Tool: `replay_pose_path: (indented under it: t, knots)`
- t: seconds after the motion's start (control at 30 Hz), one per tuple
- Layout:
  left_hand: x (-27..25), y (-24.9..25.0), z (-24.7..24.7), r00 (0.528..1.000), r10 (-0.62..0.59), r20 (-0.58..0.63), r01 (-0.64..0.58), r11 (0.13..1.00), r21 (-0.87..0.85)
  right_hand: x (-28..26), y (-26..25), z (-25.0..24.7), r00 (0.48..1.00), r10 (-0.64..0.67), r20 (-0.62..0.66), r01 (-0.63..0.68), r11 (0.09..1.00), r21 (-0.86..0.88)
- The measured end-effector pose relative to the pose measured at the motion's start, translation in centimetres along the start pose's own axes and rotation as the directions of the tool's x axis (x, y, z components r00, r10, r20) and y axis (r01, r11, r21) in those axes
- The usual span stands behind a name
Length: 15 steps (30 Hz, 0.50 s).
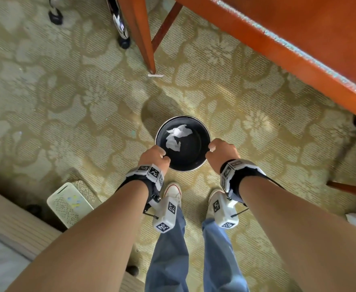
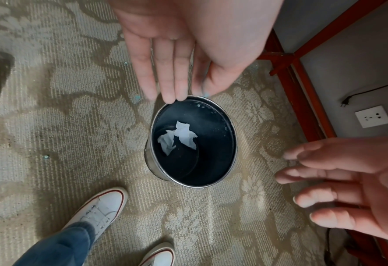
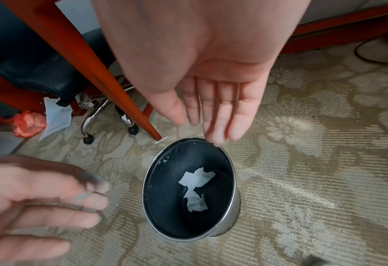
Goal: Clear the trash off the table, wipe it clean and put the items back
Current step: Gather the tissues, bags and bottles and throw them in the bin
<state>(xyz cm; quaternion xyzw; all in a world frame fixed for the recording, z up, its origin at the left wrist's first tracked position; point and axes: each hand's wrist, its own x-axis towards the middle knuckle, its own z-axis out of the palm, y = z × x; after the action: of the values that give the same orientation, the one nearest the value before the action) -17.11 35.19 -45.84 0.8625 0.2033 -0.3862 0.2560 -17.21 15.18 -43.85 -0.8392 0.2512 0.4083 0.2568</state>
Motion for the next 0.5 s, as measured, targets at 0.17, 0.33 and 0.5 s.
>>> replay_pose_path:
  t: [0.17,0.33,0.5]
  knots:
    - [-2.2,2.5,-1.4,0.997,0.063,0.035,-0.066,0.992,0.109,-2.1,0.4,-2.4,0.999,-0.033,-0.022,0.033,0.999,0.013]
    - [-6.7,9.4,-4.8,0.962,0.25,0.114,-0.274,0.9,0.338,-7.5,0.2,-8.6,0.993,-0.071,-0.09,0.071,0.997,-0.002]
    - [-15.1,19.8,-10.4,0.872,0.461,0.166,-0.486,0.767,0.418,-16.2,0.2,-18.9,0.964,-0.086,-0.253,0.093,0.996,0.015]
